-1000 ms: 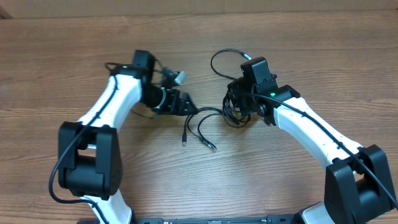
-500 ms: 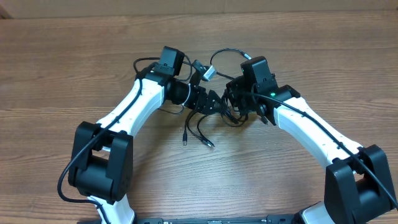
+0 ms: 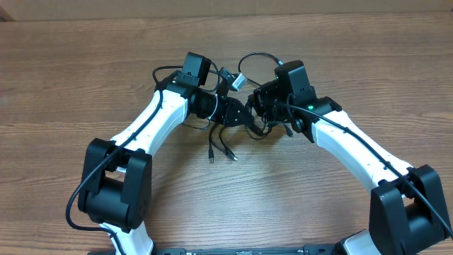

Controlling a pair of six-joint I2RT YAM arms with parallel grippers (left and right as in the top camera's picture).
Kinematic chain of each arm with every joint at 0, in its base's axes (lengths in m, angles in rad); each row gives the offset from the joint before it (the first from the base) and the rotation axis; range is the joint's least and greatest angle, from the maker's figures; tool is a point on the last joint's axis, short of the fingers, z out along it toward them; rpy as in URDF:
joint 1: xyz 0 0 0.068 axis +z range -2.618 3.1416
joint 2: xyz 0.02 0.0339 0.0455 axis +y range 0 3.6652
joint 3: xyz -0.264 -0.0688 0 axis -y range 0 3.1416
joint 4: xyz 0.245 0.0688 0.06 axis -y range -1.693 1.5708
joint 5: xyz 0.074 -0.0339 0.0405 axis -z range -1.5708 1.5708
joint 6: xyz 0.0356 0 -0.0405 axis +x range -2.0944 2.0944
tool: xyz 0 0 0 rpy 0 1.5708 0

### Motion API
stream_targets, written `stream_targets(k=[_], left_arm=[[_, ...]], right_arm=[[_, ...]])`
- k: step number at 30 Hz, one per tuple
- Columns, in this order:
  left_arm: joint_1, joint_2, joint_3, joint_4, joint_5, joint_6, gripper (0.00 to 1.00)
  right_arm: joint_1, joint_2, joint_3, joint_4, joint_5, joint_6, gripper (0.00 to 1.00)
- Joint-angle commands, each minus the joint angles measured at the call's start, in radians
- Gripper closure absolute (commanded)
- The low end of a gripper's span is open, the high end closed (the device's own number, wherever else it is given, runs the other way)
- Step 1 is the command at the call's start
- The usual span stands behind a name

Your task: Untangle cables

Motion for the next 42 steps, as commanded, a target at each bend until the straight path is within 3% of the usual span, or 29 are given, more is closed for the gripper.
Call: stream_targets(k=[1,3,6,7,8,9,12,13,17,23,27,36,42], left_arm=[[-0.004,0.008,0.008,0.000,-0.122,0.002,0.96],[-0.004,0.008,0.008,-0.005,-0.182,0.002,0.96],[-0.004,0.008,0.008,-0.024,-0.247,0.041,0.96],[-0.004,0.008,0.008,-0.033,-0.247,0.070,0.96],[-0.004,0.008,0.008,-0.047,-0.247,0.111,0.96],[-0.004,0.008,0.008,-0.069,-0.248,0.169,0.96],[-0.003,0.008,0.008,-0.156,-0.280,0.339,0.96],[-0.003,0.008,0.008,-0.171,-0.280,0.375,0.96],[-0.004,0.008,0.008,-0.227,-0.272,0.541,0.96],[-0.004,0.008,0.008,-0.266,-0.126,0.731,0.96],[-0.005,0.008,0.007,-0.275,-0.069,0.780,0.96],[-0.005,0.008,0.004,-0.349,-0.069,0.908,0.96],[-0.005,0.008,-0.015,-0.343,-0.038,0.938,0.96]], right_arm=[[-0.004,-0.001,0.013,0.012,-0.021,0.003,0.96],[-0.011,-0.001,0.013,0.011,-0.021,-0.006,0.96],[-0.034,-0.001,0.013,0.011,-0.021,-0.146,0.96],[-0.040,-0.001,0.013,0.010,-0.021,-0.188,0.92],[-0.054,-0.001,0.013,-0.002,-0.023,-0.286,0.77],[-0.067,-0.001,0.013,-0.018,-0.046,-0.385,0.69],[-0.129,-0.001,0.013,-0.065,-0.171,-0.625,0.65],[-0.146,-0.001,0.013,-0.075,-0.205,-0.662,0.59],[-0.194,-0.001,0.012,-0.155,-0.323,-0.754,0.59],[-0.191,0.000,-0.034,-0.240,-0.347,-0.755,0.66],[-0.187,0.001,-0.074,-0.193,-0.347,-0.640,0.64],[-0.178,0.001,-0.078,-0.144,-0.407,-0.489,0.47],[-0.170,0.001,-0.078,-0.116,-0.437,-0.466,0.47]])
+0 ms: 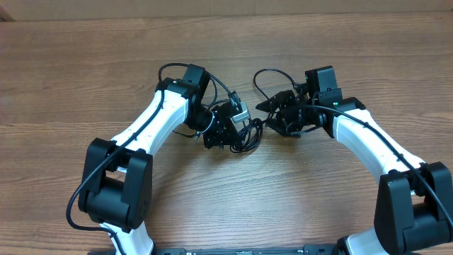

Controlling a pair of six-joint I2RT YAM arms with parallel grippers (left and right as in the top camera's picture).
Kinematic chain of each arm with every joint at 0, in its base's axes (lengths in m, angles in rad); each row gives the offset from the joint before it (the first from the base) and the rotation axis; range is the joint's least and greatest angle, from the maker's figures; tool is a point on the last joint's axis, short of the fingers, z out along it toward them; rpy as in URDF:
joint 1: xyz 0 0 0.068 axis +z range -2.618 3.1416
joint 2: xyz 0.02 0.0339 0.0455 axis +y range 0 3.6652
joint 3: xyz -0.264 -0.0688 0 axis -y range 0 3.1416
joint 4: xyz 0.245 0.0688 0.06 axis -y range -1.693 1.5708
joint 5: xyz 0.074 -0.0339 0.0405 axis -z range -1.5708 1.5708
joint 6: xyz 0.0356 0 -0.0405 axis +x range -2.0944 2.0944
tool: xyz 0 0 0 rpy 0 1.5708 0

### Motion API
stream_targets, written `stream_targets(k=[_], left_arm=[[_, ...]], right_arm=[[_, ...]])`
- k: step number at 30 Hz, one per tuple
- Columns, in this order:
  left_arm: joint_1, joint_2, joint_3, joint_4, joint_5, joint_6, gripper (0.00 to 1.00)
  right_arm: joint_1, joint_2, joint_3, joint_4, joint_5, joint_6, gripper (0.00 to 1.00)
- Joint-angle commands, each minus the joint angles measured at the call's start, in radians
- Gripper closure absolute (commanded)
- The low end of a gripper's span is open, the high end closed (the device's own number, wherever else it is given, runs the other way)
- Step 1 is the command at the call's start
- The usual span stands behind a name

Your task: Untangle cables

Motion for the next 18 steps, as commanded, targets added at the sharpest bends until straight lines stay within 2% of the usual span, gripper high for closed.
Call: stream_targets(k=[1,6,8,14,16,18], left_arm=[[0.004,0.007,-0.018,0.008,0.063,0.056,0.96],[0.004,0.007,-0.041,0.038,0.077,0.055,0.96],[0.004,0.007,-0.043,0.039,0.077,0.055,0.96],[0.005,0.007,-0.044,0.045,0.069,0.041,0.95],[0.005,0.007,-0.044,0.061,0.053,-0.003,0.79],[0.005,0.007,-0.044,0.077,0.041,-0.043,0.72]], right_arm=[[0.020,-0.005,-0.009,0.008,-0.031,0.026,0.47],[0.075,-0.005,-0.009,0.005,-0.031,0.025,0.48],[0.084,-0.005,-0.009,0.004,-0.029,0.021,0.53],[0.093,-0.005,-0.010,-0.043,0.066,0.020,0.85],[0.093,-0.005,-0.010,-0.051,0.071,0.014,0.93],[0.093,-0.005,-0.010,-0.052,0.070,0.014,0.95]])
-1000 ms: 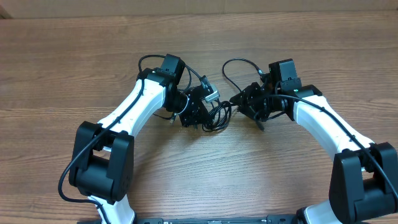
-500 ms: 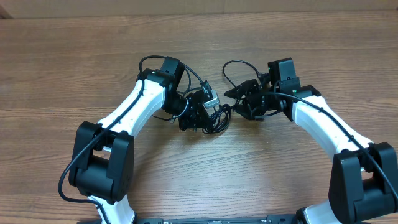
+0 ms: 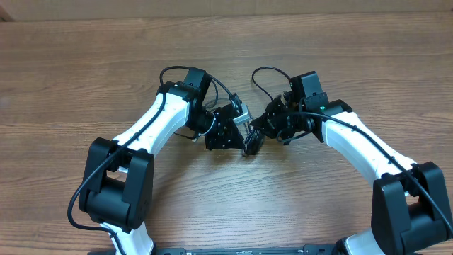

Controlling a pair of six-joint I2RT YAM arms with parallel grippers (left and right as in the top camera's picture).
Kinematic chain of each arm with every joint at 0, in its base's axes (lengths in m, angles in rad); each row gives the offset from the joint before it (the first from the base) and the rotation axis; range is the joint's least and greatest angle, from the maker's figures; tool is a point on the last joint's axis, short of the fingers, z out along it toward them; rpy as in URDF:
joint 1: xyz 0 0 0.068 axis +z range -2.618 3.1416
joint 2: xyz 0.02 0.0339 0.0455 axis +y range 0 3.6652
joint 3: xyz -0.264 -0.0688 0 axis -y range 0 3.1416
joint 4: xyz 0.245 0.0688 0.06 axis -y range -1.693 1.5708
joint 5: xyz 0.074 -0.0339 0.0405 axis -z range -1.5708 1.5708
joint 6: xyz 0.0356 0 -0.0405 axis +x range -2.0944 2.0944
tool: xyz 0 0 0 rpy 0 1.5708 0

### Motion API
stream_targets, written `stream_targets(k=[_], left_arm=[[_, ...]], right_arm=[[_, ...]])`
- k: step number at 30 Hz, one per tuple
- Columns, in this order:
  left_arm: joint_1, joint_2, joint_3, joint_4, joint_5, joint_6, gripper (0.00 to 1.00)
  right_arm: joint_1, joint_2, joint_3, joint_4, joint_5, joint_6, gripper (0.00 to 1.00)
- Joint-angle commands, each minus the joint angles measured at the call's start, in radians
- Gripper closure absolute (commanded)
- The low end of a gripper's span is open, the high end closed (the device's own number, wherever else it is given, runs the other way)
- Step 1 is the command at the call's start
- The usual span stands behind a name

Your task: Untangle cables

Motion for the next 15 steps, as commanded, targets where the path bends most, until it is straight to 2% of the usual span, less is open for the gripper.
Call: stream_targets(k=[1,10,15], left_arm=[[0.005,0.007,-0.007,0.020,0.001,-0.061,0.70],[0.004,0.007,-0.007,0.027,-0.011,-0.095,0.71],[0.004,0.007,-0.008,0.089,0.025,-0.217,0.71]], right_arm=[[0.002,-0.005,-0.006,0.002,0.023,-0.006,0.95],[-0.003,-0.005,-0.006,0.002,0.012,-0.006,0.94],[-0.003,-0.005,-0.006,0.027,-0.034,-0.002,0.94]])
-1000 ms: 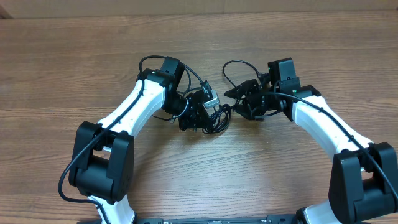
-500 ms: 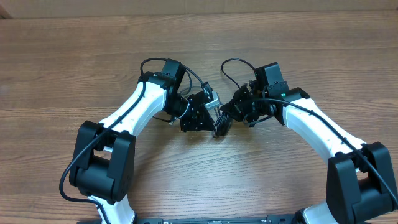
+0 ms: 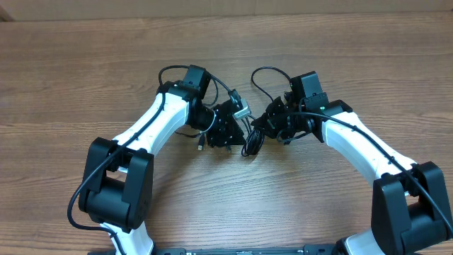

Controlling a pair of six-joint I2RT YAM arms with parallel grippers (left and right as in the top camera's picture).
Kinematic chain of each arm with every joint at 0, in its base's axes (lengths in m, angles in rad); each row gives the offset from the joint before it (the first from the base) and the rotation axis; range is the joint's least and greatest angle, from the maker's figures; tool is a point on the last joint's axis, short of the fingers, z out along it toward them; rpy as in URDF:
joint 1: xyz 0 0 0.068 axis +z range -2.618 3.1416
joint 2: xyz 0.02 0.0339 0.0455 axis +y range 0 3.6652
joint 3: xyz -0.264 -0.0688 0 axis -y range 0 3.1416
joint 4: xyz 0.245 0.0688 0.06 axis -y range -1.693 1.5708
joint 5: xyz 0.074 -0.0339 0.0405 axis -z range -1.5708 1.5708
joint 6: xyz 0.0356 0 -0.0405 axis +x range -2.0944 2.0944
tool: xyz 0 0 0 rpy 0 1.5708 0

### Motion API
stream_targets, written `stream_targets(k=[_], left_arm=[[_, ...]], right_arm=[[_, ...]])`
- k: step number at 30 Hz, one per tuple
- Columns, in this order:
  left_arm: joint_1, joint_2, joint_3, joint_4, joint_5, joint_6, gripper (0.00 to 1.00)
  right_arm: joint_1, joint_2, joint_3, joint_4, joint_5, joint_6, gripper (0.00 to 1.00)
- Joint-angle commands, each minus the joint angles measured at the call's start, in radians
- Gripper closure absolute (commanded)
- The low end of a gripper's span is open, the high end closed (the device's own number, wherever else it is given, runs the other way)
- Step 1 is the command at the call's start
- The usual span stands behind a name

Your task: Untangle cables

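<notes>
A tangle of thin black cables (image 3: 250, 142) hangs in a small bundle between the two grippers in the overhead view. A silver USB plug (image 3: 241, 111) sticks up by my left gripper (image 3: 231, 129), which looks shut on a strand of the cable. One loose plug end (image 3: 200, 145) pokes out just left of that gripper. My right gripper (image 3: 262, 126) faces it from the right and touches the top of the bundle, apparently shut on it. A cable loop (image 3: 263, 74) arches behind the right wrist. The fingertips themselves are mostly hidden by the black gripper bodies.
The wooden table (image 3: 85, 64) spreads out on all sides. The white left arm (image 3: 152, 124) and right arm (image 3: 354, 145) angle in from the front corners, their black bases at the near edge.
The left gripper has shifted slightly left, and a loose plug end now shows on its left side. The bundle sits a little more stretched between the grippers. The right arm has barely moved.
At first both grippers met at the middle on the tangle, with two cable ends dangling below. Then they stood apart, loops bunched under the left gripper. Then the right gripper was back close to the left, the bundle between them, as it is now.
</notes>
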Motion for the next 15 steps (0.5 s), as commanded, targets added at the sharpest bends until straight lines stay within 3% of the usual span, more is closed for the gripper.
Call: stream_targets(k=[1,8,15], left_arm=[[0.004,0.007,-0.008,0.020,0.028,-0.097,0.73],[0.004,0.007,-0.060,0.071,0.068,-0.127,0.85],[0.011,0.007,-0.098,0.183,0.066,-0.272,0.79]], right_arm=[[-0.002,-0.005,-0.005,0.018,-0.037,-0.003,0.94],[-0.002,-0.005,-0.005,0.018,-0.037,-0.003,0.94],[-0.002,-0.005,-0.005,0.018,-0.036,-0.003,0.94]])
